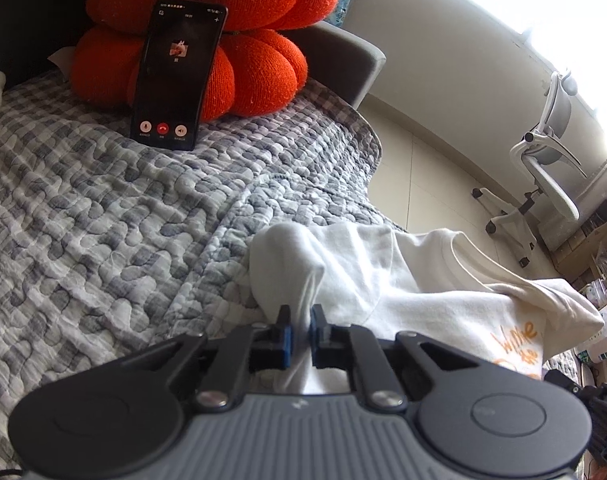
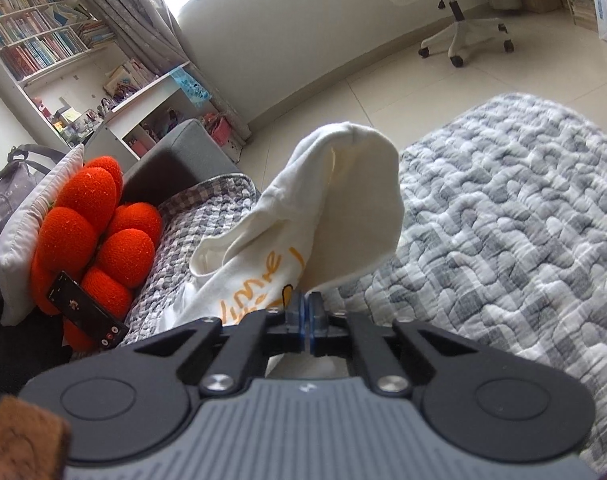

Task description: Fold clothes

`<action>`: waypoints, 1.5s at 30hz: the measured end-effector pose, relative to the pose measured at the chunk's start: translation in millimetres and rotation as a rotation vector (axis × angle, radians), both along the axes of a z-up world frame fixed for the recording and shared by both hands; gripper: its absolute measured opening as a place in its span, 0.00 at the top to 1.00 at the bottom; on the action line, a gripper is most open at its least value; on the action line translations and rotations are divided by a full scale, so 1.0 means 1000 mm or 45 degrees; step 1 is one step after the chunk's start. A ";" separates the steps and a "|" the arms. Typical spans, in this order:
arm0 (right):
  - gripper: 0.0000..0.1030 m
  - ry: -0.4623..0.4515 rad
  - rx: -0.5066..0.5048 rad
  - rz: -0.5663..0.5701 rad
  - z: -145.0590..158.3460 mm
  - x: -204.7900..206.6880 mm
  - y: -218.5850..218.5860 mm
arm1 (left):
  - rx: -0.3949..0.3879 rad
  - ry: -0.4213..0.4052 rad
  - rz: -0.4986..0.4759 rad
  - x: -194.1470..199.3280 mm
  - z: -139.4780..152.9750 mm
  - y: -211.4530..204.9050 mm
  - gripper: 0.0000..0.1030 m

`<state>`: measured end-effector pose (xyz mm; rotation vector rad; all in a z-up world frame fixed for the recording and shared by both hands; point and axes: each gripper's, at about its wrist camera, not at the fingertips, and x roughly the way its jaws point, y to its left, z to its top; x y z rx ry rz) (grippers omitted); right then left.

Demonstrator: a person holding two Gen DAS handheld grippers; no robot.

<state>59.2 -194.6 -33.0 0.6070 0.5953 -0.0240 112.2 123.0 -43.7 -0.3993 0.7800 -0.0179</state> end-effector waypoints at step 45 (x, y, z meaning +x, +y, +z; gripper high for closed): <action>0.53 0.104 -0.279 0.015 0.013 0.000 -0.037 | 0.158 -0.014 -0.009 -0.034 0.030 -0.007 0.36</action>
